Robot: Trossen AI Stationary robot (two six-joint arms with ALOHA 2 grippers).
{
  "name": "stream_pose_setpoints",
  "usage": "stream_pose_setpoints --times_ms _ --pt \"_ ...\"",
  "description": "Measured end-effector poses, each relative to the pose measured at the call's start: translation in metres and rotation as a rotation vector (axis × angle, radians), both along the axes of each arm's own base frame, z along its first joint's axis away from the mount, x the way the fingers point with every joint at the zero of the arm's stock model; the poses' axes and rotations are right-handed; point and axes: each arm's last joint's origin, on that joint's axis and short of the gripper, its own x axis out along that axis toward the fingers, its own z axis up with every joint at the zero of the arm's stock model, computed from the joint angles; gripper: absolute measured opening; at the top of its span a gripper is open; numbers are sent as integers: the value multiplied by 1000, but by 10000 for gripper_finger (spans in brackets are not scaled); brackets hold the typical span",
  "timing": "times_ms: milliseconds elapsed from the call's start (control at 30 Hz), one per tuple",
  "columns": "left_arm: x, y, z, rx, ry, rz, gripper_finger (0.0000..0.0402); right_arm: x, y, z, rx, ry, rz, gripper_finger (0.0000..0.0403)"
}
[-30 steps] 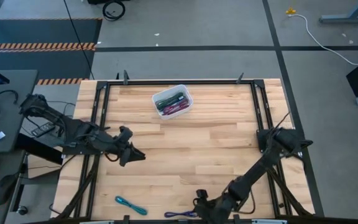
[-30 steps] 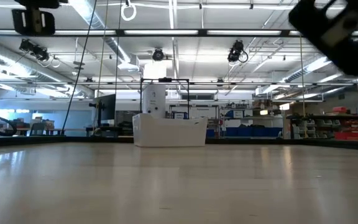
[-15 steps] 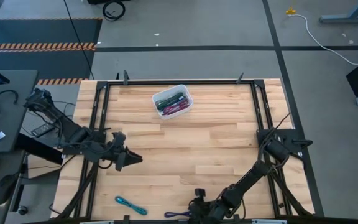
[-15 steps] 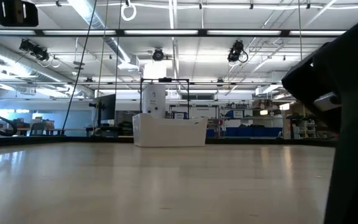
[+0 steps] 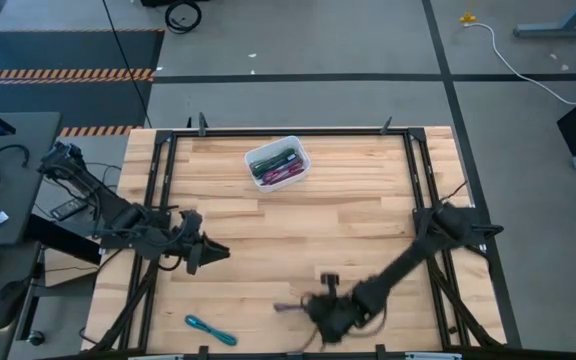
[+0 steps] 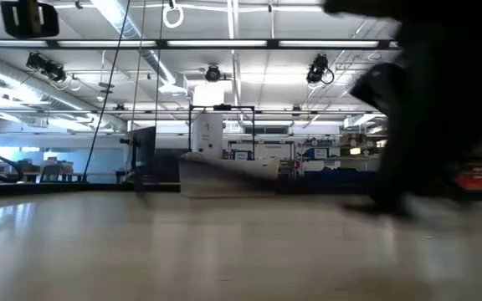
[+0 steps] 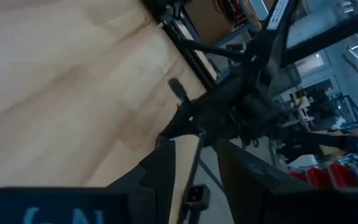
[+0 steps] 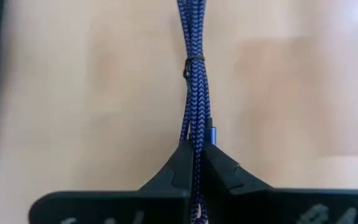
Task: Pick and place USB-C Cables
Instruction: Put the black violet charger cable into the white bin
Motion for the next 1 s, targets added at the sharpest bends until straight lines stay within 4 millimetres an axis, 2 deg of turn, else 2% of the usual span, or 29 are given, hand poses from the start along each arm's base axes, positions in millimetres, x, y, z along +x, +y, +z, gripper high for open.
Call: stream_pose_setpoints --times_ms 133,233,367,600,800,900,1000 --pt "2 11 5 104 -31 24 125 12 -47 56 -36 -45 -20 10" --pt "1 25 11 199 -61 68 126 19 -87 79 -109 -51 12 10" --pt "-5 44 21 299 -110 122 126 24 -148 123 -166 -138 -24 10" --pt "-26 68 38 399 -202 195 125 18 -255 164 -366 -130 -54 10" --pt "-35 78 44 411 -234 245 125 25 -333 162 -504 11 89 10" --pt "-35 81 44 413 -230 270 126 33 -362 141 -555 114 222 10" --pt "-34 83 43 413 -222 303 125 39 -383 117 -601 220 354 10"
